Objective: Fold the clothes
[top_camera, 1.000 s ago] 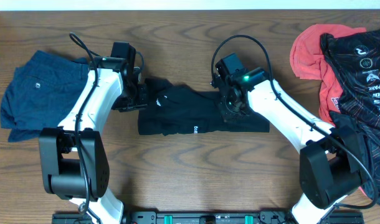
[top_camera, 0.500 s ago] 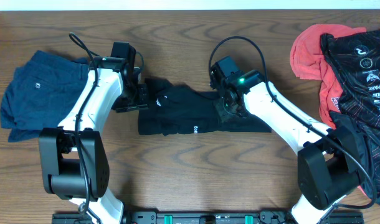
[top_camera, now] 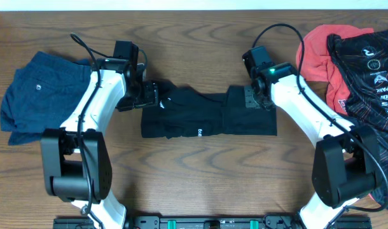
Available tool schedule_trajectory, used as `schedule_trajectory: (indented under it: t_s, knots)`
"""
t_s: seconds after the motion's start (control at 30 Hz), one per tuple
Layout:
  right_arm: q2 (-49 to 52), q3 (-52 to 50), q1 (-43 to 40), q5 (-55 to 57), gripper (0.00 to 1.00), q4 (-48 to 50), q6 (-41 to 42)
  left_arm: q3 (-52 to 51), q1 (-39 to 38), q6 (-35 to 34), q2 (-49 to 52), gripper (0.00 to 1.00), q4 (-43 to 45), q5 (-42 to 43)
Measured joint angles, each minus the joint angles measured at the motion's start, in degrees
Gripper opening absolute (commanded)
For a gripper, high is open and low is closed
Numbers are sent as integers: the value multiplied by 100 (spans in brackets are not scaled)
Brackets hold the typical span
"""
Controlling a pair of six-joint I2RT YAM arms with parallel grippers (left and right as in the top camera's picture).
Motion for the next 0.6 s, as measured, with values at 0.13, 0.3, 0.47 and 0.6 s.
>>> schedule_trajectory:
  t_s: [0.13,0.3,0.47,0.6]
  knots:
    - [20,-319,-7,-20,30,269,22,0,0,44,258,79,170,192]
    - [55,-763,-7,-35,31,529,37,-15,0,87,573,80,372,302]
    - [55,-890,-7,-37,31,566,39,-15,0,129,813,80,376,577]
    - [55,-890,-7,-37,30,601,39,2,11,173,988,73,289,911]
